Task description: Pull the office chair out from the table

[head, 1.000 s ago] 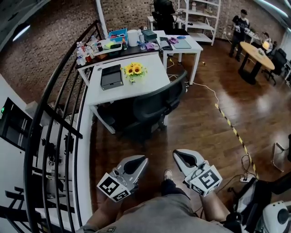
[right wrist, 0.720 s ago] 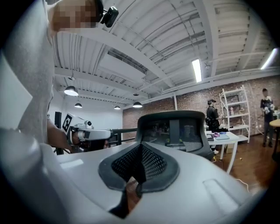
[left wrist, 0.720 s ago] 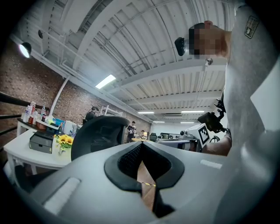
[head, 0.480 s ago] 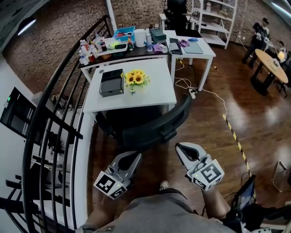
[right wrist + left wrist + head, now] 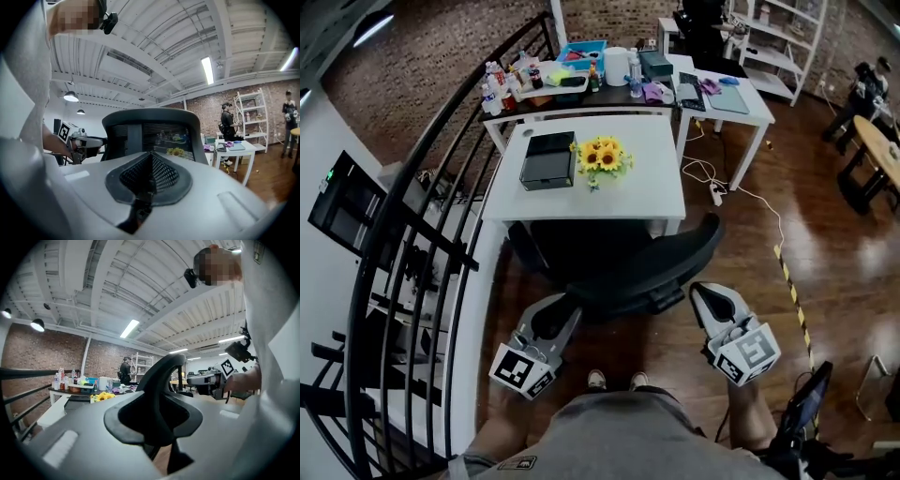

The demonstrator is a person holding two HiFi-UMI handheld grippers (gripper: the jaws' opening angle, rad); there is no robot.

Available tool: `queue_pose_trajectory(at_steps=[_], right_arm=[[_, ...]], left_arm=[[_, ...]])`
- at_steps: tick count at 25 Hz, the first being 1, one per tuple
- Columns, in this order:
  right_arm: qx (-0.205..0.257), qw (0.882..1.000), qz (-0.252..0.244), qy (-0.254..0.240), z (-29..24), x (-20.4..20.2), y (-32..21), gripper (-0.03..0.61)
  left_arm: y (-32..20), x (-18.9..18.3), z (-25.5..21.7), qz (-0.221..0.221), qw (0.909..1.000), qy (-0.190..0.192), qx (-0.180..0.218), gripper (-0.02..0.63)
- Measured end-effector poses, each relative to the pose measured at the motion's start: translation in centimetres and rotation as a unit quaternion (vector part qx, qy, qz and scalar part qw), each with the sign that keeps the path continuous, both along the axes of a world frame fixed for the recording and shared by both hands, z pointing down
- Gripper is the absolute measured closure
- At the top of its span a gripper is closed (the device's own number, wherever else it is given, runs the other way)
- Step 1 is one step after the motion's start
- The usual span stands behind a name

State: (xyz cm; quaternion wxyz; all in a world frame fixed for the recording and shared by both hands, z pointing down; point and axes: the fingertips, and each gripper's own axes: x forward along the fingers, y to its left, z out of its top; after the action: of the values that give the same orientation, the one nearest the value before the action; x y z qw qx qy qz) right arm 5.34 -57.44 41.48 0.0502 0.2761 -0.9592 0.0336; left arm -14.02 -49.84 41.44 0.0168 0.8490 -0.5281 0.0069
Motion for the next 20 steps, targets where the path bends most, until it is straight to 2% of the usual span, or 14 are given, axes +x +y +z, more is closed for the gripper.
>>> queue_pose_trajectory(at_steps=[2, 5, 9, 11, 15, 17, 19, 20], right_arm=[[0.001, 1.0, 0.008, 0.003, 0.1, 0.3, -0.5, 0.578], [0.0, 1.0, 0.022, 0.007, 0.1, 0.8, -1.2, 0.578], [0.002, 0.999, 0.037, 0.01, -0.1, 1.3, -1.8, 0.578], [0.004, 0.999, 0.044, 0.011, 0.1, 1.6, -2.1, 0.578], [0.01, 0.998, 0.059, 0.013, 0.1, 2.4, -2.5, 0.578], [0.013, 0.998, 0.064, 0.015, 0.0, 2.7, -2.6, 0.578], [0.014, 0.997, 0.071, 0.017, 0.0, 3.0, -2.6, 0.578], [0.014, 0.997, 0.075, 0.017, 0.0, 3.3, -2.6, 0.578]], left_arm=[[0.5, 0.4, 0.0, 0.031, 0.9994, -0.014, 0.01, 0.495], [1.4, 0.3, -0.6, 0.054, 0.9979, -0.02, 0.029, 0.373], [0.6, -0.9, 0.1, 0.05, 0.9977, -0.041, 0.02, 0.334], [-0.7, -0.6, 0.9, 0.066, 0.9972, -0.033, 0.008, 0.31], [-2.9, 1.9, 1.6, 0.13, 0.9908, -0.039, -0.007, 0.31], [-3.9, 2.6, 1.3, 0.138, 0.9891, -0.052, 0.001, 0.365], [-4.3, 3.0, 1.0, 0.147, 0.9881, -0.045, 0.008, 0.461], [-4.4, 3.2, 1.0, 0.153, 0.9874, -0.039, 0.007, 0.48]])
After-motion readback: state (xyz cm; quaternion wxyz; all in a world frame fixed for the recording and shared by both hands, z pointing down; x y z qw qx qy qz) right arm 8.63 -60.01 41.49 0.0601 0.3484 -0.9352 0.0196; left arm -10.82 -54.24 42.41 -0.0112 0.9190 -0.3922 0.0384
